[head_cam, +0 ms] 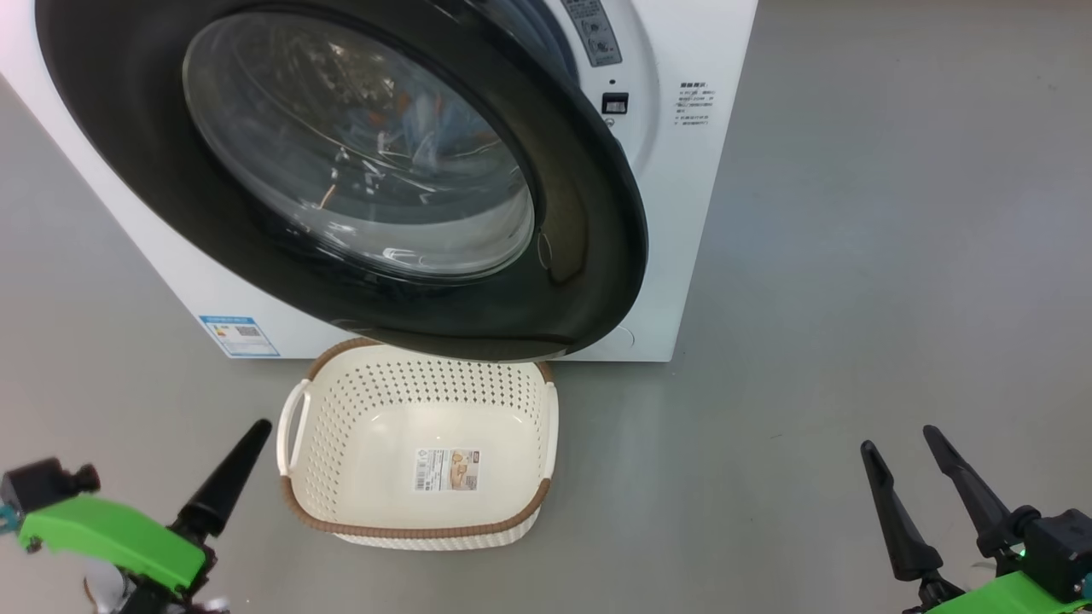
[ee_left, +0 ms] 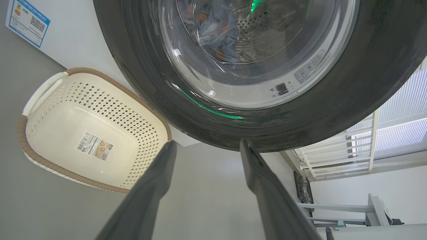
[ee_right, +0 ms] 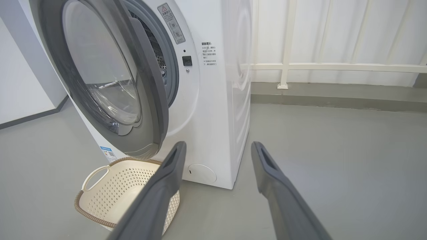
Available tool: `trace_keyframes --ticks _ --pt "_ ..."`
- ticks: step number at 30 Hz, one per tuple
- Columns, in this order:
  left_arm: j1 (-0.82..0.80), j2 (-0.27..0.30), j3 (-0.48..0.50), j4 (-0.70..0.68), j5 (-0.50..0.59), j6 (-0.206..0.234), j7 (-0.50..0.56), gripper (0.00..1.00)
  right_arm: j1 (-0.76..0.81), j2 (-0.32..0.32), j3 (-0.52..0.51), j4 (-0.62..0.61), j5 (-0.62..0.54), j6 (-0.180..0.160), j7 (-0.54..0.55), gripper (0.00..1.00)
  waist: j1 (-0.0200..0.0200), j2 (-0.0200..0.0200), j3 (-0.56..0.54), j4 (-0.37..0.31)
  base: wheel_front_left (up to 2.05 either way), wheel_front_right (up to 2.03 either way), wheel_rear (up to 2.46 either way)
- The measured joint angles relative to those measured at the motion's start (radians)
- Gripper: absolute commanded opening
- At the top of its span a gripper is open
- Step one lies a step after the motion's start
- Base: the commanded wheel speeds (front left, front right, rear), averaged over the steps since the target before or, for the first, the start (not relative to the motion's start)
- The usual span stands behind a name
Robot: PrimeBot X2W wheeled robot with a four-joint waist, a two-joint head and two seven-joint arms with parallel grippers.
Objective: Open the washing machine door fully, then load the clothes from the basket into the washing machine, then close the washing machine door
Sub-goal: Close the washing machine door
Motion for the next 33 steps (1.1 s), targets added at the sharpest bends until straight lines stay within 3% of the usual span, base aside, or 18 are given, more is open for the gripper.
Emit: trace_keyframes --ticks 11,18,23,27,33 --pt "0.073 0.064 -0.107 0.023 0.102 0.0 -0.305 1.0 0.04 0.0 -0.026 -0.003 0.001 0.0 0.0 1.0 0.0 0.0 -0.018 -0.019 0.0 0.0 0.0" --pt "0.091 0.102 -0.228 0.077 0.19 -0.004 -0.519 1.0 0.044 0.0 -0.035 -0.004 0.001 0.0 0.0 1.0 0.0 0.0 -0.029 -0.025 0.0 0.0 0.0" --pt "0.091 0.118 -0.288 0.132 0.291 -0.007 -0.577 1.0 0.058 0.0 -0.043 -0.004 0.002 0.0 0.0 1.0 0.0 0.0 -0.033 -0.026 0.0 0.0 0.0" --pt "0.092 0.092 -0.207 0.143 0.427 -0.007 -0.58 1.0 0.059 0.002 -0.048 -0.005 0.002 0.0 0.0 1.0 0.0 0.0 -0.034 -0.025 0.0 0.0 0.0" --pt "0.133 0.01 -0.085 0.094 0.655 -0.007 -0.582 1.0 0.063 0.007 -0.053 -0.007 0.002 0.0 0.0 1.0 0.0 0.0 -0.042 -0.025 0.0 0.0 0.0"
